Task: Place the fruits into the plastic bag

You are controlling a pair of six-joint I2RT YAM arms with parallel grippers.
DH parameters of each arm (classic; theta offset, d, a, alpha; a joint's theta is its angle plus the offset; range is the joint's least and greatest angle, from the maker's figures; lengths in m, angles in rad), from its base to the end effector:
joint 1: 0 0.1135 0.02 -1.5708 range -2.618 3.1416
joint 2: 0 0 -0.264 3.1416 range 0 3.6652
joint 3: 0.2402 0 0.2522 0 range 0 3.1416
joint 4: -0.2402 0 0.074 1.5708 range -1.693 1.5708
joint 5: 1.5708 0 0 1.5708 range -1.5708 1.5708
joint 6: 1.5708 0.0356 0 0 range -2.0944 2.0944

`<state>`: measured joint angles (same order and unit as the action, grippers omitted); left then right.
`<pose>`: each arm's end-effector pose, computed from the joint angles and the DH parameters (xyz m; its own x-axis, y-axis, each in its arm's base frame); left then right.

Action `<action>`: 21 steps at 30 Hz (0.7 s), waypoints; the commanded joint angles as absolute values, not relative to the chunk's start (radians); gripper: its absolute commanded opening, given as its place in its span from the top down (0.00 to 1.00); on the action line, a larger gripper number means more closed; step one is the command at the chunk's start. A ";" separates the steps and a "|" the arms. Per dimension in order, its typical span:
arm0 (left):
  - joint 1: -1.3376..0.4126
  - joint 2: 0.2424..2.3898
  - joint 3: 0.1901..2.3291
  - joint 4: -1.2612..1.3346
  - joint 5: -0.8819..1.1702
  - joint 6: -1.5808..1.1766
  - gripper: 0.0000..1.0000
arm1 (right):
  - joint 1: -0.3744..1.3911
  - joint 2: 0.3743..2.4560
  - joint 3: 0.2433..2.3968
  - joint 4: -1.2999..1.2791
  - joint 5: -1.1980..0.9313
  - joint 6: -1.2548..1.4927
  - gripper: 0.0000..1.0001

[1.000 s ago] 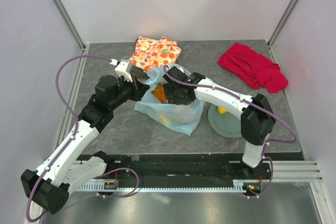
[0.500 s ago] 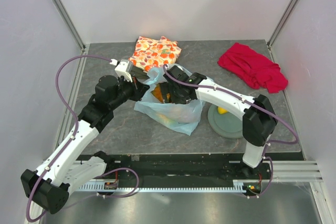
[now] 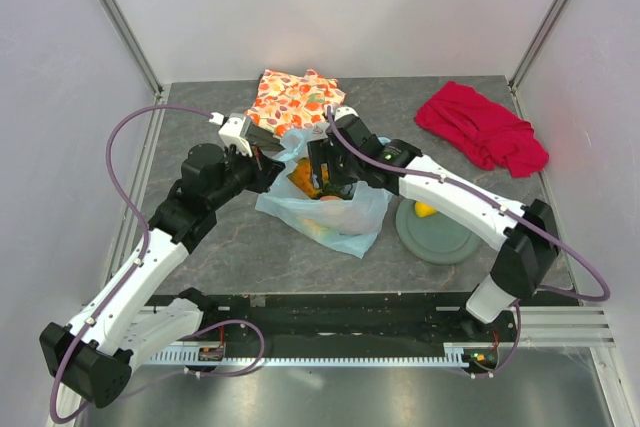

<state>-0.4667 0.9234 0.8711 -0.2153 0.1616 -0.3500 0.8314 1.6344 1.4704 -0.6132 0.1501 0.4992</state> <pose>0.1884 -0.1013 0.3423 -0.4216 -0.1665 -0.8914 0.4664 0.8032 -0.3707 0.2506 0.2669 0.3196 -0.7302 -0.0983 -0.6761 -0.3521 0.9022 0.2492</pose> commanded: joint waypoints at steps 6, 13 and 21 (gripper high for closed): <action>-0.463 0.927 0.876 -0.192 0.166 -0.339 0.99 | 0.841 1.528 1.500 -0.450 0.115 0.469 0.19; -0.463 0.925 0.874 -0.192 0.164 -0.341 0.98 | 0.809 1.532 1.635 -0.472 0.112 0.480 0.21; -0.462 0.922 0.874 -0.192 0.158 -0.337 0.98 | 0.539 1.502 1.770 -0.621 0.092 0.430 0.21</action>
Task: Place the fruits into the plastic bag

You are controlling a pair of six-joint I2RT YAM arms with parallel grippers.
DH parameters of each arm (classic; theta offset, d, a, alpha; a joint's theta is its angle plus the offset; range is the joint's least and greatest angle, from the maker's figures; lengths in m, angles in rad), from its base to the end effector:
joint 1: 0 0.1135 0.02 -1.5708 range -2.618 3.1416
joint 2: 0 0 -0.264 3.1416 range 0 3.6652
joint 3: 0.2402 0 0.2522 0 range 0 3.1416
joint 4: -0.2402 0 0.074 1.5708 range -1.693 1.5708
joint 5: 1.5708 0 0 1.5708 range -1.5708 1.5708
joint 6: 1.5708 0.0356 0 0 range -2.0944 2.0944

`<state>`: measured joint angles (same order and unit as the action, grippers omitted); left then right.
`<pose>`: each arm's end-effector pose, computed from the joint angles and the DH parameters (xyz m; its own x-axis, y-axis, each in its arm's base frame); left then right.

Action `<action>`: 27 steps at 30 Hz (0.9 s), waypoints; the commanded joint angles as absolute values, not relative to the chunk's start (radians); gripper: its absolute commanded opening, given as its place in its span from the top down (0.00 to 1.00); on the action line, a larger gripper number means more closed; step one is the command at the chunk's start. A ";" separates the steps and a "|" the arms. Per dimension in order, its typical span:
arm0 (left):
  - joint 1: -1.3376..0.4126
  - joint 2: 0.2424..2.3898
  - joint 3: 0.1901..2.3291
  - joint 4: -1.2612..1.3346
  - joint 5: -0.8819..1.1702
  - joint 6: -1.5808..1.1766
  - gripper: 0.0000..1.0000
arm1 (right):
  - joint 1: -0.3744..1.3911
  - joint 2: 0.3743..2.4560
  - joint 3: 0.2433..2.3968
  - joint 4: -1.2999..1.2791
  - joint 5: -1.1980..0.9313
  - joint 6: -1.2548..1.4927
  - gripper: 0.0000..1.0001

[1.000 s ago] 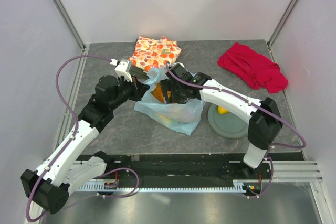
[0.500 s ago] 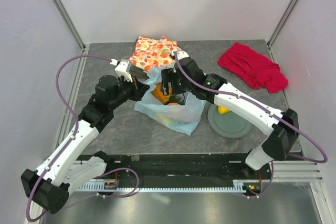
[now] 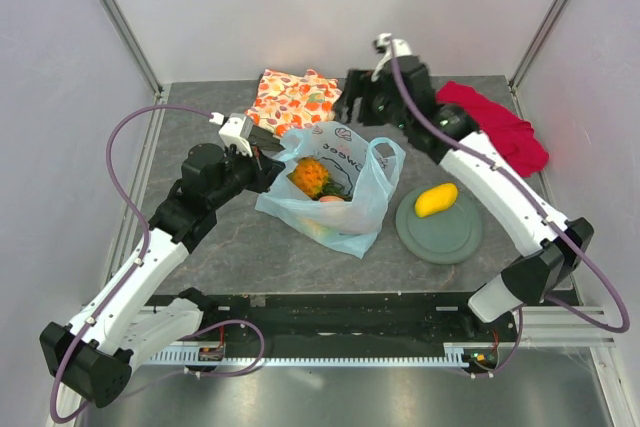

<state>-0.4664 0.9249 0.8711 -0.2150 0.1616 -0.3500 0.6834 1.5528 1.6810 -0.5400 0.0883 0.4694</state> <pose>0.1887 -0.1014 0.3421 -0.4225 -0.1662 -0.8910 0.4657 0.8035 -0.3707 0.2740 0.2191 0.4245 -0.5330 0.1471 -0.8333 -0.3646 0.8487 0.3831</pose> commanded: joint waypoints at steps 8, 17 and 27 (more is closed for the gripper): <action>-0.462 0.928 0.877 -0.192 0.169 -0.342 0.99 | 0.284 1.453 1.714 -0.732 0.075 0.468 0.22; -0.462 0.913 0.851 -0.170 0.150 -0.341 0.98 | 0.060 1.431 1.448 -0.807 0.087 0.742 0.19; -0.457 0.914 0.864 -0.179 0.132 -0.314 0.98 | 0.043 1.477 1.236 -0.813 0.210 0.926 0.06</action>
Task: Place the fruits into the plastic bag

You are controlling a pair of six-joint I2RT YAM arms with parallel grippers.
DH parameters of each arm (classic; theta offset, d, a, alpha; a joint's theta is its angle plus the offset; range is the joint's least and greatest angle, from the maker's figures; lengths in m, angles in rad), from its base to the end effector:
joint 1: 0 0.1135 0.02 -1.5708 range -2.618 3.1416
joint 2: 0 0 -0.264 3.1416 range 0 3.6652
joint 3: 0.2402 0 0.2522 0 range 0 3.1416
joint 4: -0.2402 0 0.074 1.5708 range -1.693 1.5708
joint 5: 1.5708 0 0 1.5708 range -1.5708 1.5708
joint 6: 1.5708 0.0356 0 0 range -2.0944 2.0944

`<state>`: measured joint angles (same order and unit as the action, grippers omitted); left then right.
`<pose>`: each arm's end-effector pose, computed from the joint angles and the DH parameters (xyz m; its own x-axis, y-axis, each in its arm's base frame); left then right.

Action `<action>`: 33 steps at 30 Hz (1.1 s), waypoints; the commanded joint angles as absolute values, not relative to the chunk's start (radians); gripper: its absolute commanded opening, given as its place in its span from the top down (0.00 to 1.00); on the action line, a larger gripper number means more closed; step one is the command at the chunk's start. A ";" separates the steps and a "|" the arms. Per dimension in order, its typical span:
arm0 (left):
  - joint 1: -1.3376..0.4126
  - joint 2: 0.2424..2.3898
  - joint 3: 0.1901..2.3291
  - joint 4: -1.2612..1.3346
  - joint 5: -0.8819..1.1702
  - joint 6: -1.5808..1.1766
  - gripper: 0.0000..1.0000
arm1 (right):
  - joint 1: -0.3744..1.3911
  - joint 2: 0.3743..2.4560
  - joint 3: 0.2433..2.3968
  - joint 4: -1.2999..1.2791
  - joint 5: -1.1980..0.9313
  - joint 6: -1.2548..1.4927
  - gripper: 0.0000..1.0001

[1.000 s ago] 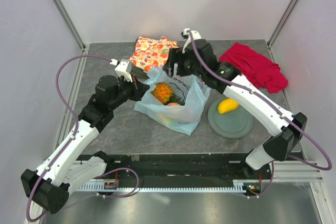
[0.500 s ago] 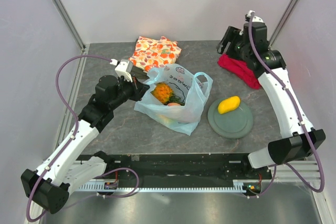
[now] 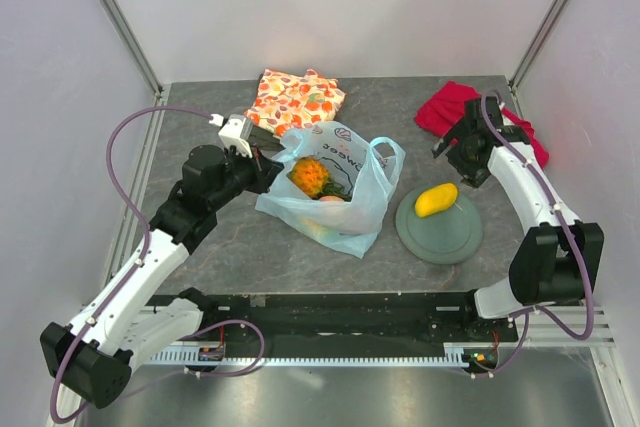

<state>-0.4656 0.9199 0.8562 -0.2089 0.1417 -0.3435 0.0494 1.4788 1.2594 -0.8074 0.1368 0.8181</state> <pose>0.1885 -0.1004 0.3384 -0.4171 -0.1635 -0.8940 0.4519 0.8161 -0.3601 0.3043 0.0102 0.2881 -0.5685 0.6958 -0.4390 0.6385 0.7096 0.2980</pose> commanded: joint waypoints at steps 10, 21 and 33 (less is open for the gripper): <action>-0.456 0.919 0.862 -0.169 0.133 -0.319 0.99 | 0.038 1.520 1.141 -0.828 0.202 1.066 0.06; -0.454 0.930 0.865 -0.166 0.150 -0.321 0.98 | 0.038 1.529 1.017 -0.733 0.169 1.104 0.07; -0.454 0.930 0.862 -0.167 0.152 -0.324 0.98 | 0.038 1.577 0.991 -0.675 0.164 1.097 0.16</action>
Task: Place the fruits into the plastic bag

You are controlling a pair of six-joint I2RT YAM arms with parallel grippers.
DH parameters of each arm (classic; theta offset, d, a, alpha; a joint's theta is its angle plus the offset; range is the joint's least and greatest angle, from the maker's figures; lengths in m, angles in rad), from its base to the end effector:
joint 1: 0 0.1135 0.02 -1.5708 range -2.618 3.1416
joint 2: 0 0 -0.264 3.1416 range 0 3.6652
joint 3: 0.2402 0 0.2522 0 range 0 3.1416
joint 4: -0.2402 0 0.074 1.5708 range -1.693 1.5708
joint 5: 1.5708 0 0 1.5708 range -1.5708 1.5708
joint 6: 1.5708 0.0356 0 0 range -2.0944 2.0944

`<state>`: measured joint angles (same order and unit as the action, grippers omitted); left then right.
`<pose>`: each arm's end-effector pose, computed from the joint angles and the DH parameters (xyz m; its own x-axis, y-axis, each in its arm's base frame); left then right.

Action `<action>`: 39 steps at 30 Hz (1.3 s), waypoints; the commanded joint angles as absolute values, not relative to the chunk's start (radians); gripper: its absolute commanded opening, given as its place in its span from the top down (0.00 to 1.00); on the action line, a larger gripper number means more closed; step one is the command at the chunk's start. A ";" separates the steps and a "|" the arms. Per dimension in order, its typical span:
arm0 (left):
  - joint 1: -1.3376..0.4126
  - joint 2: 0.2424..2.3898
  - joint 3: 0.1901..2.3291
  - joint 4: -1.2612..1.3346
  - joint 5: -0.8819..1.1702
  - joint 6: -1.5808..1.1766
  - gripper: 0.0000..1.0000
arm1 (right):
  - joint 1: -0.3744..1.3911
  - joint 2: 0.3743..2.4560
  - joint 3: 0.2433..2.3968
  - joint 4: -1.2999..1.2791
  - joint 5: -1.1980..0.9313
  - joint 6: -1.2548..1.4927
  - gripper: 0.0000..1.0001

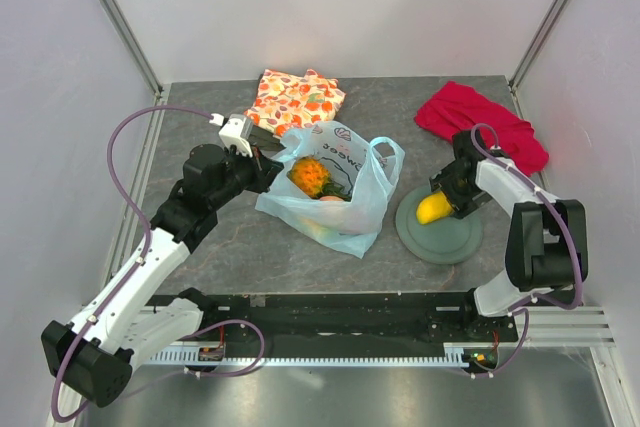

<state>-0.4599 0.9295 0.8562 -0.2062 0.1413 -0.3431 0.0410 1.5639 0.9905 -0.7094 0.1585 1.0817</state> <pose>0.1911 -0.1003 0.3368 -0.4214 -0.1629 -0.8921 0.4449 0.8201 -0.3599 0.2875 0.0062 0.1903 -0.4463 0.8541 -0.2670 0.8477 0.4991 0.1796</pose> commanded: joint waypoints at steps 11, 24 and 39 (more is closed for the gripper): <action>-0.454 0.936 0.865 -0.167 0.155 -0.324 0.98 | 0.038 1.552 0.966 -0.681 0.186 1.124 0.44; -0.454 0.936 0.864 -0.167 0.153 -0.325 0.98 | 0.041 1.468 1.012 -0.716 0.259 1.103 0.72; -0.456 0.928 0.854 -0.158 0.152 -0.331 0.98 | 0.158 1.310 1.255 -0.718 0.322 0.982 1.00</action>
<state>-0.4595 0.9360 0.8562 -0.2062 0.1417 -0.3431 0.1093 1.3769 1.1618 -0.7574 0.2996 1.0634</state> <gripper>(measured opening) 0.022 0.673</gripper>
